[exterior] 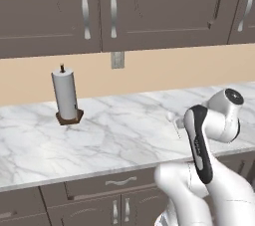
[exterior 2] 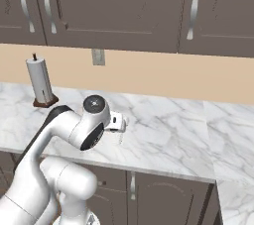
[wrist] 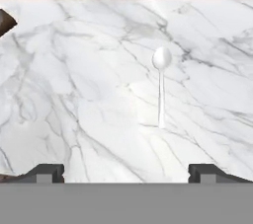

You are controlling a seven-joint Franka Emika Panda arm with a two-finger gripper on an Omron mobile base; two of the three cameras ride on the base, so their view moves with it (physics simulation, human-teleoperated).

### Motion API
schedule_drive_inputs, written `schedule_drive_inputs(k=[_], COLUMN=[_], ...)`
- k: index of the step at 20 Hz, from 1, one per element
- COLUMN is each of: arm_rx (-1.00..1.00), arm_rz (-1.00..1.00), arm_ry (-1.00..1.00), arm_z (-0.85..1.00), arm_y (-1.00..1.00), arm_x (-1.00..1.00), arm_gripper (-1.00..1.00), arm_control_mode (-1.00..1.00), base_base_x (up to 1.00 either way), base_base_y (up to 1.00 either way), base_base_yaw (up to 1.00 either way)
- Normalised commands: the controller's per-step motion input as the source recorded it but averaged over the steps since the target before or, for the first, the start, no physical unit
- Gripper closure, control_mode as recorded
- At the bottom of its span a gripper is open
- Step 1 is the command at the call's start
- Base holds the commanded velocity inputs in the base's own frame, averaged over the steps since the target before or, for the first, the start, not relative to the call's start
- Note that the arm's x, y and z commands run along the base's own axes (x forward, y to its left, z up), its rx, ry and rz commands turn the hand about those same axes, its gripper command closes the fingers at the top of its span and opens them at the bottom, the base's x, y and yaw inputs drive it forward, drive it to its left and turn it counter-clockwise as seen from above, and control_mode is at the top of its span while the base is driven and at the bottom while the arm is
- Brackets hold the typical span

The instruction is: Take the fork and place it on the left side of the plate. Then take the spoon and place it on the right side of the plate. Make sure they're directly next to the plate.

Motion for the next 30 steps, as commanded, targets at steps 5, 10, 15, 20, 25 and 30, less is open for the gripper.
schedule_drive_inputs(k=[5, 10, 15, 20, 25, 30], arm_rx=[0.0, 0.0, 0.0, 0.0, 0.0, 0.0], arm_rz=[-0.11, -0.01, 0.02, 0.03, 0.01, 0.01], arm_ry=[0.18, 0.07, 0.05, 0.06, 0.01, 0.0], arm_z=[-0.25, -0.29, -0.38, -0.59, -0.43, -0.3], arm_y=[-0.16, -0.13, -0.15, -0.07, 0.0, 0.0], arm_x=[0.74, 0.47, 0.33, 0.16, 0.25, 0.31], arm_gripper=[-1.0, -1.0, -1.0, -1.0, -1.0, -1.0], arm_control_mode=[-1.0, -1.0, -1.0, -1.0, -1.0, -1.0], base_base_x=[0.0, 0.0, 0.0, 0.0, 0.0, 0.0], base_base_y=[0.0, 0.0, 0.0, 0.0, 0.0, 0.0], base_base_yaw=[0.0, 0.0, 0.0, 0.0, 0.0, 0.0])
